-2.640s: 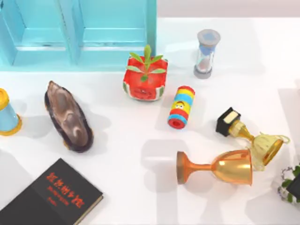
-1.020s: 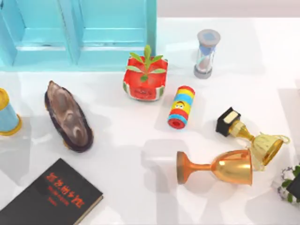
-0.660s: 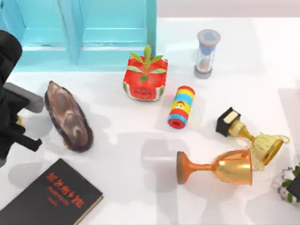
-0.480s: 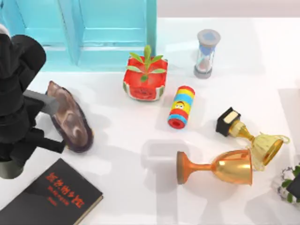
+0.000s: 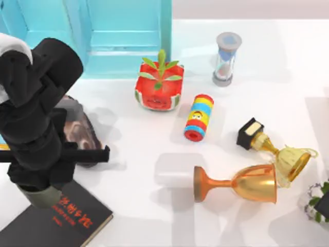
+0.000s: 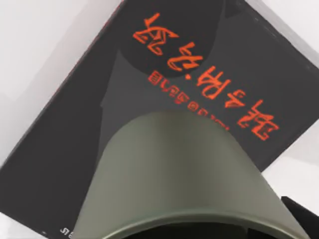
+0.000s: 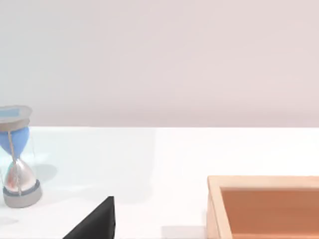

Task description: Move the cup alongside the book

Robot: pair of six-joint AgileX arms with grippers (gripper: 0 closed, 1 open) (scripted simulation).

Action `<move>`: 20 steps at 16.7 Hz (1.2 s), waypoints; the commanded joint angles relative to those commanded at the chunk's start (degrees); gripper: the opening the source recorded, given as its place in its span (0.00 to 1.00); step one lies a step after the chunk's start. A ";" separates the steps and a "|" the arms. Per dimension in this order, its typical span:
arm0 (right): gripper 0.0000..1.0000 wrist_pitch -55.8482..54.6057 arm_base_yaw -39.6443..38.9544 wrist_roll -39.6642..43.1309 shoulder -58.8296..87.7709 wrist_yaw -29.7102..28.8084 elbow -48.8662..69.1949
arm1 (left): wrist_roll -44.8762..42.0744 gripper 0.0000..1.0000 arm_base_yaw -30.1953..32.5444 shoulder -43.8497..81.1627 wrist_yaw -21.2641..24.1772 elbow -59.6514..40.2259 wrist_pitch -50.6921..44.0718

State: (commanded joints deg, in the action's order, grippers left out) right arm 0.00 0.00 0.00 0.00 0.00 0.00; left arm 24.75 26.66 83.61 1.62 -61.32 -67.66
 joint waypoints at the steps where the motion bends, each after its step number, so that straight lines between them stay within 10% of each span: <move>1: 1.00 0.00 0.00 0.00 0.00 0.00 0.00 | 1.17 0.00 0.60 -0.64 0.35 0.04 0.02; 20: 1.00 0.00 0.00 0.00 0.00 0.00 0.00 | 0.22 0.00 -0.61 2.17 0.66 12.36 15.55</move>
State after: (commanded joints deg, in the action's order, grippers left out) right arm 0.00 0.00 0.00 0.00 0.00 0.00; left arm 24.97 26.04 85.78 2.28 -48.96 -52.11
